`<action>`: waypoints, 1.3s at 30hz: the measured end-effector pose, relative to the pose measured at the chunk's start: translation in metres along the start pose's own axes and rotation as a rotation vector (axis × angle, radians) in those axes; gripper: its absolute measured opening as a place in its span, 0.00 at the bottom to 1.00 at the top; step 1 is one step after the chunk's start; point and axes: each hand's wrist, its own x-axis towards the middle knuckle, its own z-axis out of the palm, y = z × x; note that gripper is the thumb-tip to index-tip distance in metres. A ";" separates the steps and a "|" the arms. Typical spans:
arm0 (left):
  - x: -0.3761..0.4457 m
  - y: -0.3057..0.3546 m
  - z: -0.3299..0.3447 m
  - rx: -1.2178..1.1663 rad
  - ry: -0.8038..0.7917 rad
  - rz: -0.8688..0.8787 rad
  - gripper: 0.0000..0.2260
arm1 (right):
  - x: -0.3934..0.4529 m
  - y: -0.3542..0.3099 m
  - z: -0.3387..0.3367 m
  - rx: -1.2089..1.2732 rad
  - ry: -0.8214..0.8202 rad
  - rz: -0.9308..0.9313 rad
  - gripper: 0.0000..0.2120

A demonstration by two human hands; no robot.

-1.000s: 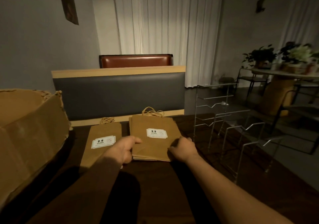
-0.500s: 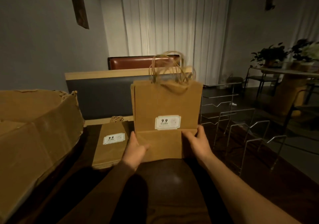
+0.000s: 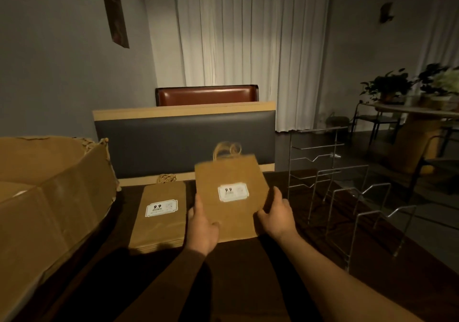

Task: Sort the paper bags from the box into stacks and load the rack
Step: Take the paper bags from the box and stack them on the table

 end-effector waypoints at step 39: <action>0.011 -0.034 -0.490 1.122 -0.325 -0.610 0.35 | -0.127 -0.443 0.169 -0.929 -0.800 -0.724 0.23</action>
